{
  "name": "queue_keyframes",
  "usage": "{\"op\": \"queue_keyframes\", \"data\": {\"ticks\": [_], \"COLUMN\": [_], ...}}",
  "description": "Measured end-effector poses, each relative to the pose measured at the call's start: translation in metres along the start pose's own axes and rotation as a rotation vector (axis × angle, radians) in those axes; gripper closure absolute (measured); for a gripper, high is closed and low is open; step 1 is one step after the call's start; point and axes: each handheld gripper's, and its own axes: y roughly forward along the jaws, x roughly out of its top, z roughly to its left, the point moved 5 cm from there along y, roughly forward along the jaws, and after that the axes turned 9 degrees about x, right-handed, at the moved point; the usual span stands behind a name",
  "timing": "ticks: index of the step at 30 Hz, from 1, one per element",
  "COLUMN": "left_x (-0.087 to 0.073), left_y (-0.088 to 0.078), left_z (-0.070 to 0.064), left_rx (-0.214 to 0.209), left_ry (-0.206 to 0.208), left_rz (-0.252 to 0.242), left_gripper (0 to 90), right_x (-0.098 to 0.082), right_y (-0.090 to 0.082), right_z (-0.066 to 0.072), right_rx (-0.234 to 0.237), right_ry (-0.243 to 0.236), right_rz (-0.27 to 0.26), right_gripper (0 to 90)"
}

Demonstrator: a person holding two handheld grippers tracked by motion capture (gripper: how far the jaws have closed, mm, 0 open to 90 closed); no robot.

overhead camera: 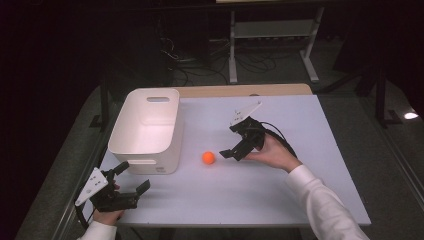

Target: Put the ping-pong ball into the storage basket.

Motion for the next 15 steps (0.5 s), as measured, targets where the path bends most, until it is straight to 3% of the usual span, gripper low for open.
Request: {"op": "queue_keyframes", "data": {"ticks": [15], "left_x": [0.000], "left_y": [0.000], "left_z": [0.000], "left_rx": [-0.001], "left_ry": [0.004], "left_rz": [0.000], "left_gripper": [0.0], "right_x": [0.003], "right_y": [0.014], "right_z": [-0.002], "right_rx": [0.029], "right_ry": [0.008], "right_rz": [0.027], "right_gripper": [0.0]}}
